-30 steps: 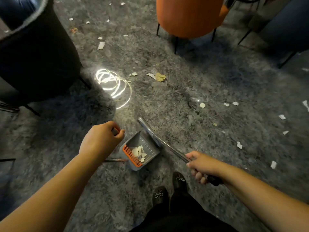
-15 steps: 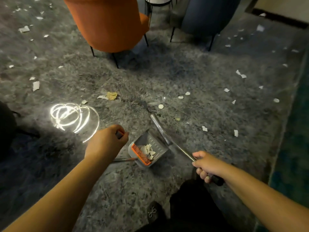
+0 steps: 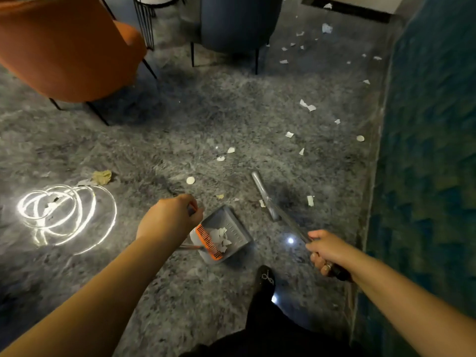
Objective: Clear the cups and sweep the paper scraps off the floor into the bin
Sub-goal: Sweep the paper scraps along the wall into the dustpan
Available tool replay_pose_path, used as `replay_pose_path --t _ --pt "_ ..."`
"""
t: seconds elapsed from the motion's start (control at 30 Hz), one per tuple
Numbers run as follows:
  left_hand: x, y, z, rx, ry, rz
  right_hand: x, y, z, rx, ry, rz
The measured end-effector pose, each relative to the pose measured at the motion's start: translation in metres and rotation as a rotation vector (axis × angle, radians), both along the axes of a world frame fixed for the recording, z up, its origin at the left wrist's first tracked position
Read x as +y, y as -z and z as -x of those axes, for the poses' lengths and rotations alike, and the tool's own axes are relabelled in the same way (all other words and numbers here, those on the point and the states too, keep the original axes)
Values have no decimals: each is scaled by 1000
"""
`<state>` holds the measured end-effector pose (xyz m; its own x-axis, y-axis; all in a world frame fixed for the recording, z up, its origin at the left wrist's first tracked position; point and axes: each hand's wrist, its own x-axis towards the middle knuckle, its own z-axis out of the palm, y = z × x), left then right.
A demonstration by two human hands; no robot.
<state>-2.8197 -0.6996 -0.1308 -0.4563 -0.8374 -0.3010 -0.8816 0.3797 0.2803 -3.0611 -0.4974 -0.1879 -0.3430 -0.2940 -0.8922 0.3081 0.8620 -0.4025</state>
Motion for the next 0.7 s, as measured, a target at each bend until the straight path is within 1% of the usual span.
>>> replay_pose_path --t 0.17,0.4,0.53,0.7 --pt "-14 9 67 -3 37 -31 9 -3 73 41 77 2" --pt "-36 10 113 -33 18 7 20 31 152 81 222 -52" --pt "-38 9 126 -44 31 32 16 44 180 86 251 -78" --pt "-37 13 132 -38 44 50 4 48 187 87 193 -119"
